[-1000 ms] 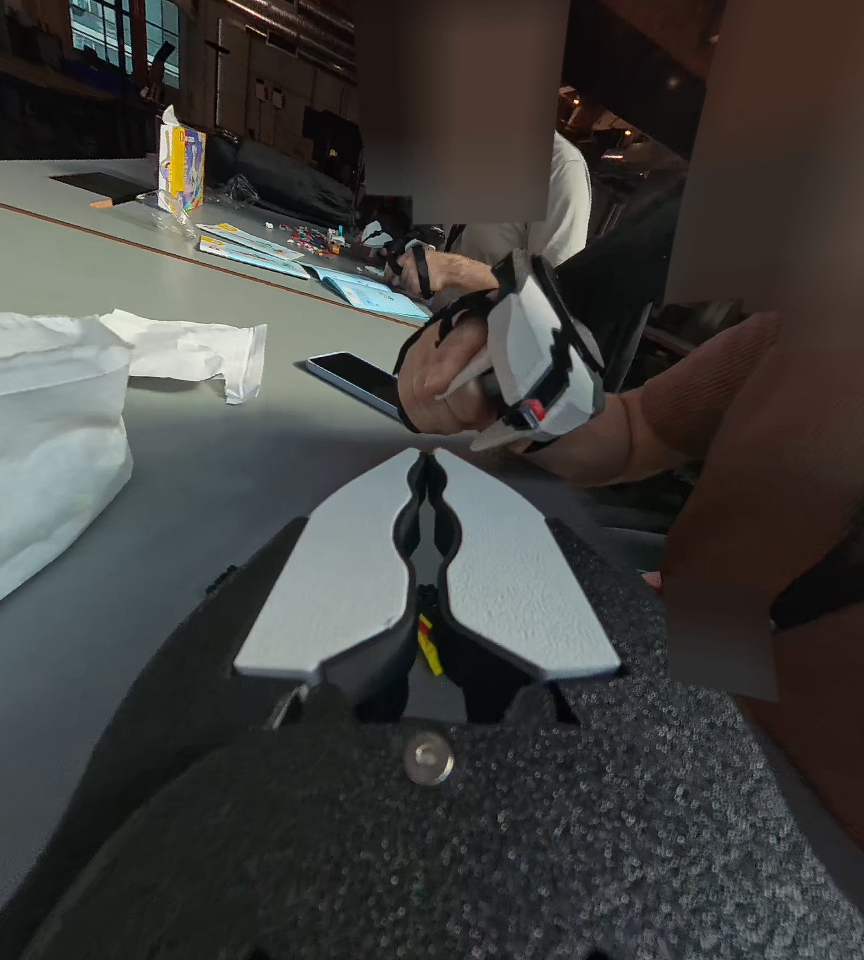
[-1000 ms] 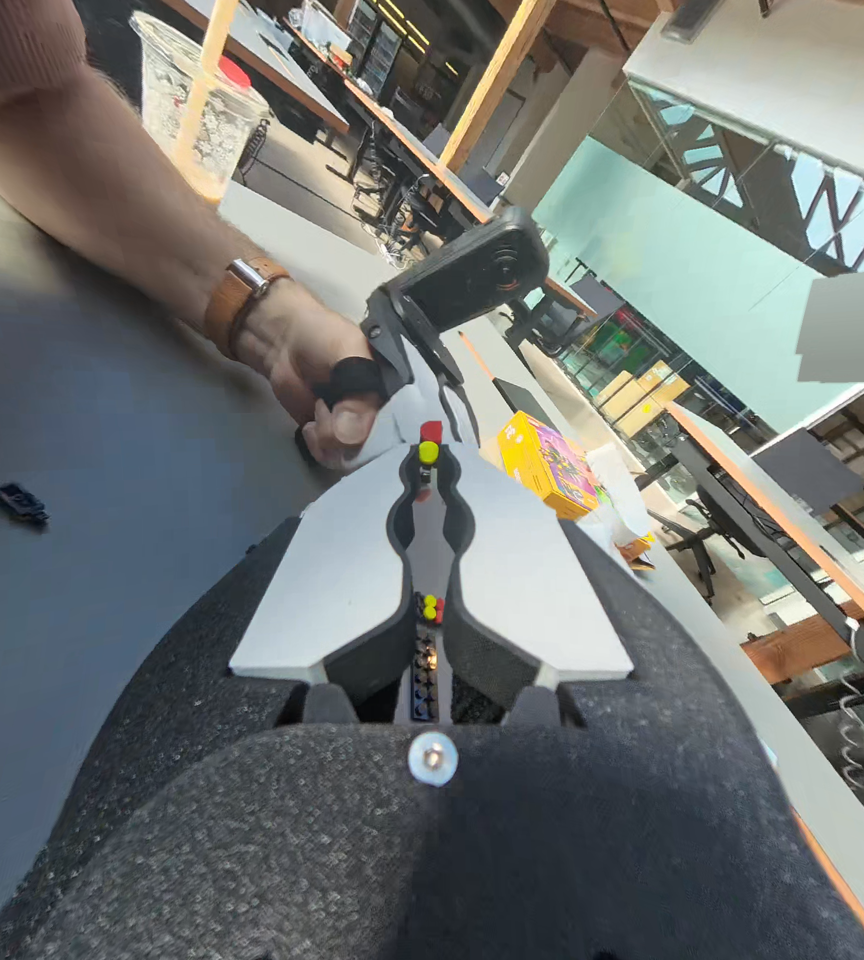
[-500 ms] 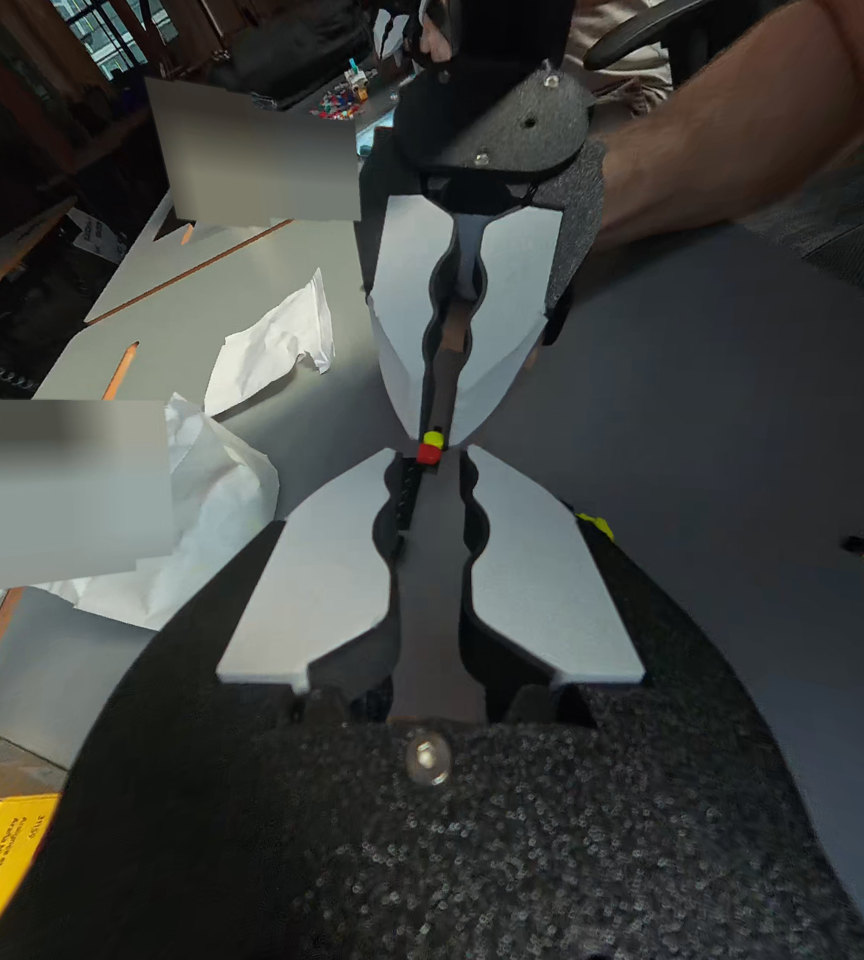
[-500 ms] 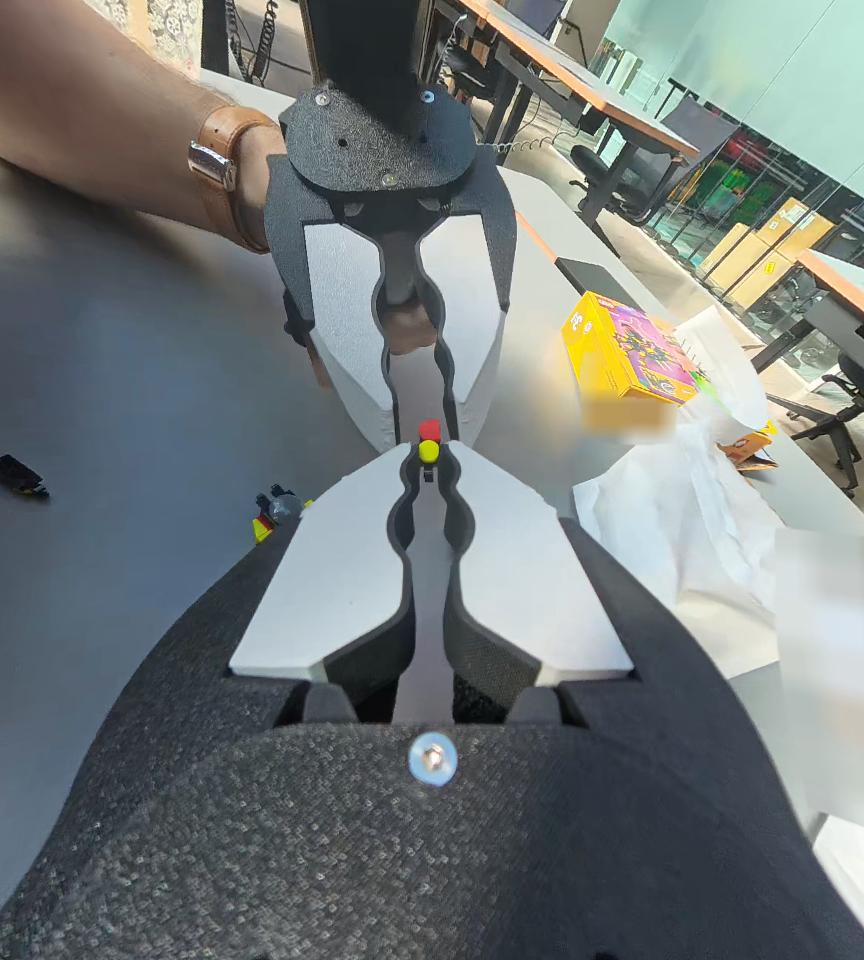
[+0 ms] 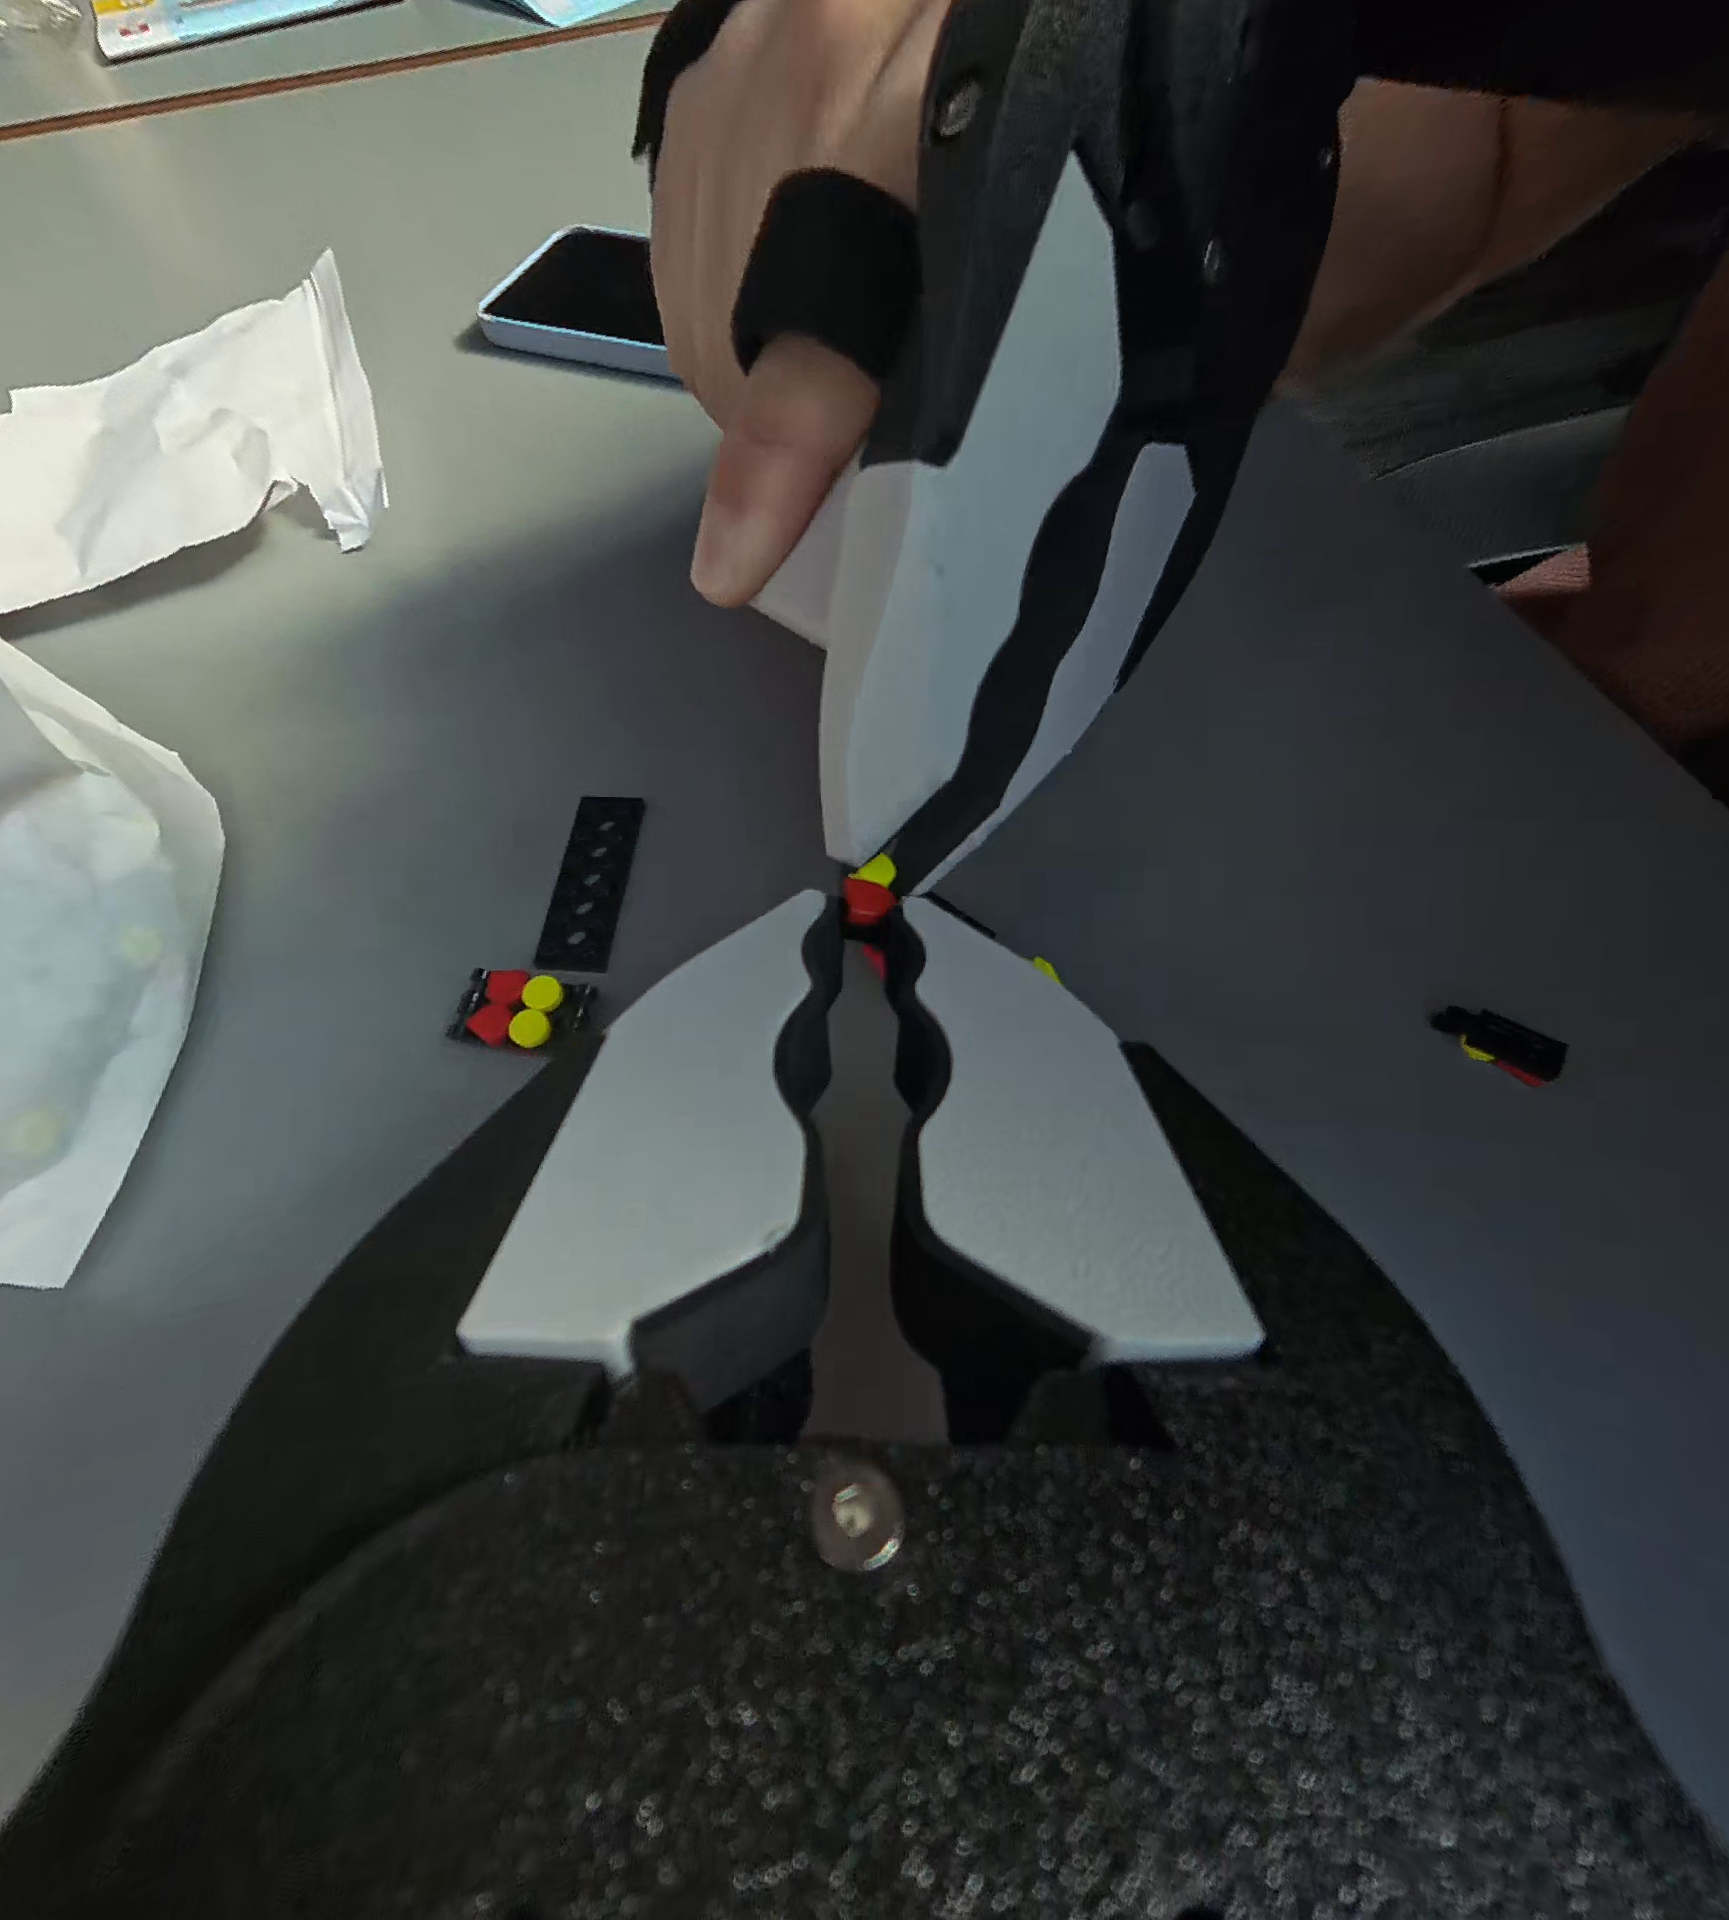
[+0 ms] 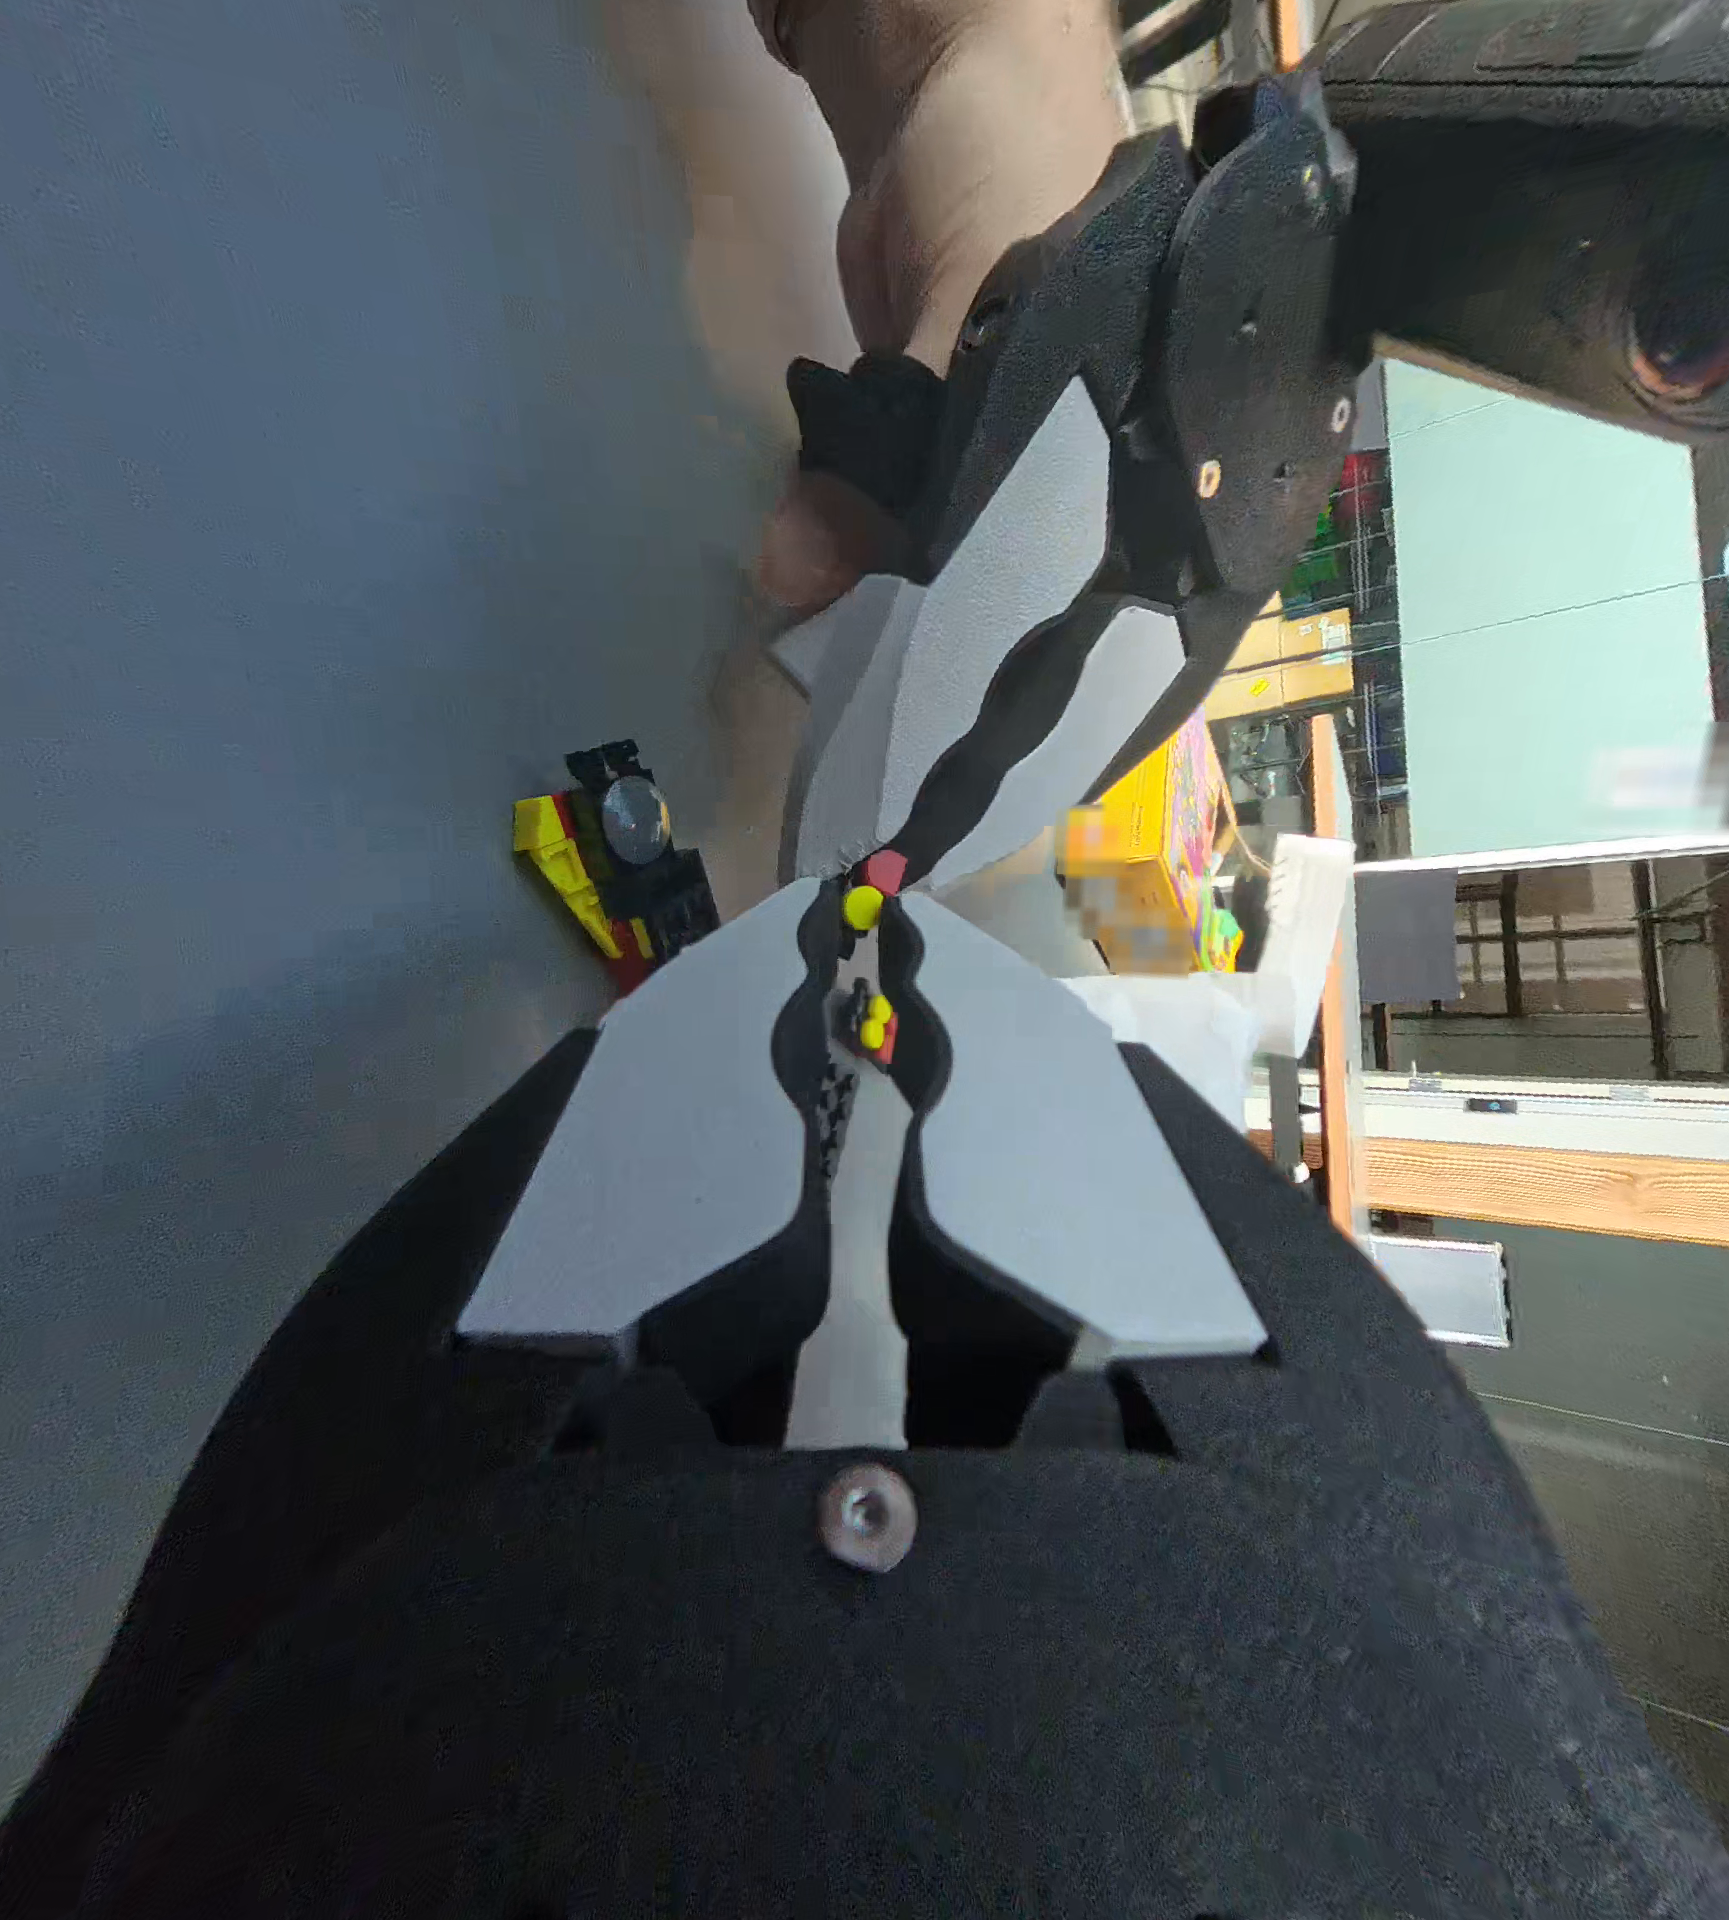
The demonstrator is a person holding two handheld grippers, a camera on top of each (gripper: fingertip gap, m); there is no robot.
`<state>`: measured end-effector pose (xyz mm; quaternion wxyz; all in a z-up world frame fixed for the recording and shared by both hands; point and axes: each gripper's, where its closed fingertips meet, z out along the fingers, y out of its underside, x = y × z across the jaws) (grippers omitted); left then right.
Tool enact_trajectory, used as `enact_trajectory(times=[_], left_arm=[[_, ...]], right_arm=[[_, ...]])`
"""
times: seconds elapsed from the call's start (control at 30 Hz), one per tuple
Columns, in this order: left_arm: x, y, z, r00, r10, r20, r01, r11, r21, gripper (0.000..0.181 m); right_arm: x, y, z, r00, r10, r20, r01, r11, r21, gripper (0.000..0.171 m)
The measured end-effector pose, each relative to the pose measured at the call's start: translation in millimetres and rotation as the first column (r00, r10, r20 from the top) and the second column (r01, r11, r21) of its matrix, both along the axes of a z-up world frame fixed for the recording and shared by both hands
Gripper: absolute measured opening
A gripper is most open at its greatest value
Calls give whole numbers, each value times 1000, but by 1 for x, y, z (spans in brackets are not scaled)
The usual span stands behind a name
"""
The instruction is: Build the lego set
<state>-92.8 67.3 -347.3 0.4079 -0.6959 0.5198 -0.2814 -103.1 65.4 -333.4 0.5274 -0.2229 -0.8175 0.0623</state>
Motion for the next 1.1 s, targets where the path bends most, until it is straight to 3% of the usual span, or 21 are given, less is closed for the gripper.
enact_trajectory(times=[0.07,0.13,0.2,0.27,0.37,0.43,0.5,0.57,0.7,0.77,0.87,0.93,1.1], left_arm=[[0,0,-4,1000,10,-5,-10,1000,-25,7],[-2,5,-9,999,46,-24,-47,998,-38,7],[-9,8,-9,997,64,-31,-65,997,-32,7],[-8,7,-6,996,55,-66,-54,998,17,7],[-18,10,-8,991,86,-101,-83,996,35,7],[-27,8,-15,985,101,-138,-103,995,0,7],[-33,3,-28,975,100,-198,-107,994,-23,7],[-31,6,-27,975,114,-191,-111,994,25,16],[-43,11,-28,953,157,-259,-141,987,77,42],[-48,11,-23,952,172,-255,-152,984,96,42],[-55,34,-4,945,298,-135,-279,949,144,32],[-49,44,-2,946,322,-42,-320,946,50,26],[-41,48,-22,936,323,-137,-329,944,-28,26]], right_arm=[[0,1,-3,1000,4,4,-4,998,69,7],[1,-2,-6,1000,28,8,-29,999,37,0],[2,-5,-3,1000,25,-8,-26,996,-84,0],[3,18,-9,997,-80,23,83,986,-145,0],[8,33,2,987,-155,40,159,911,-382,0],[18,30,-5,979,-141,146,200,797,-571,3],[26,27,-10,971,-125,203,227,735,-639,4],[29,17,-16,963,-86,254,238,711,-662,12],[29,13,-32,951,-79,298,234,815,-530,18],[27,27,-31,952,-135,276,260,832,-490,18],[22,62,-24,934,-248,258,354,742,-570,14],[19,73,-31,920,-236,314,389,655,-647,13],[20,83,-44,891,-254,376,447,638,-627,12]])
